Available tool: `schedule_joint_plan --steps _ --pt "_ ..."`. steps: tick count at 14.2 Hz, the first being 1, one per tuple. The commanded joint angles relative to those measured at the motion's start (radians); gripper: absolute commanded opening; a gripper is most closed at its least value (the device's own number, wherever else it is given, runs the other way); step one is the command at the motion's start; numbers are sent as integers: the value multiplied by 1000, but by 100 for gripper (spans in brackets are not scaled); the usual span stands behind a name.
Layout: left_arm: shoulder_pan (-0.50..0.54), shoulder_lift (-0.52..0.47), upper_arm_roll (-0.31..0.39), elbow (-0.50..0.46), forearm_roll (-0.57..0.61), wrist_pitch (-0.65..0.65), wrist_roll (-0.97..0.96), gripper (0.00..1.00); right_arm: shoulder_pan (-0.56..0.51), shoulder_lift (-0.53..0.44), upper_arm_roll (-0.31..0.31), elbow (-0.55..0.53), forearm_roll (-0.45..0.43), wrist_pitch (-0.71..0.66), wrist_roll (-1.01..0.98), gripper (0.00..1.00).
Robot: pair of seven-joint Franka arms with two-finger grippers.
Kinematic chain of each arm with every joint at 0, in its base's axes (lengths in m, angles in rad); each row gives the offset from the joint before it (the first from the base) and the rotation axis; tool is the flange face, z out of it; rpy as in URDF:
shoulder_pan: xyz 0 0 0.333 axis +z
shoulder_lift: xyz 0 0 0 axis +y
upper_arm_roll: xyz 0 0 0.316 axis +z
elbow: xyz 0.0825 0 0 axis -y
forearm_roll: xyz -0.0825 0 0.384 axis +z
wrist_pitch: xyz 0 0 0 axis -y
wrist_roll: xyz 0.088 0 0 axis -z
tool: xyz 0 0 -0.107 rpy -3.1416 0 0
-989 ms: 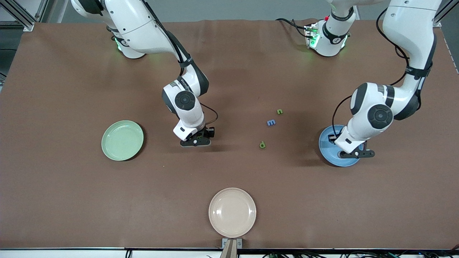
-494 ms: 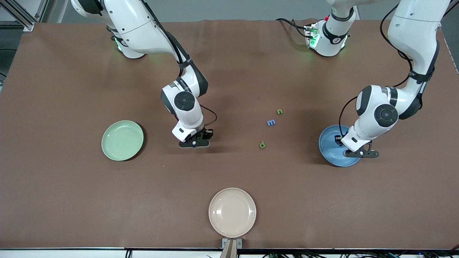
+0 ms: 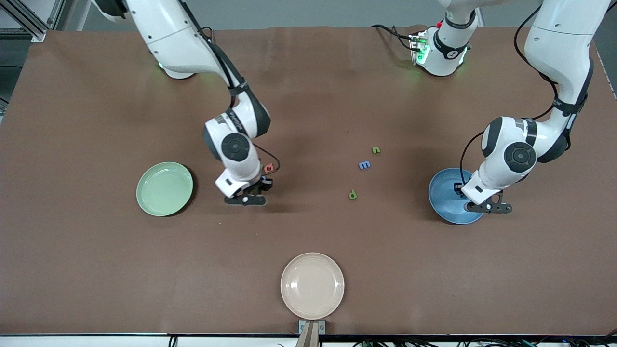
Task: Sort upper and lower case letters into plates
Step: 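Drop the x in the blue plate while the right gripper drops B in green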
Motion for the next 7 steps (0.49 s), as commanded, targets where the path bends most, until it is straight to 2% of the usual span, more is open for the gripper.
schedule_joint_plan --steps 1,4,5,7 --pt "-18 -22 -26 21 25 -17 -35 100 -97 -135 17 -55 -11 -102 -102 0" --pt "-18 -31 -126 107 24 -201 -194 100 -173 -237 16 -185 -13 -77 -185 0" --pt "-19 -28 -166 139 17 -256 -279 100 -201 -276 16 -259 -13 -25 -230 0" --pt "-28 -11 -227 174 13 -269 -489 100 -265 -330 16 -417 -13 122 -331 0"
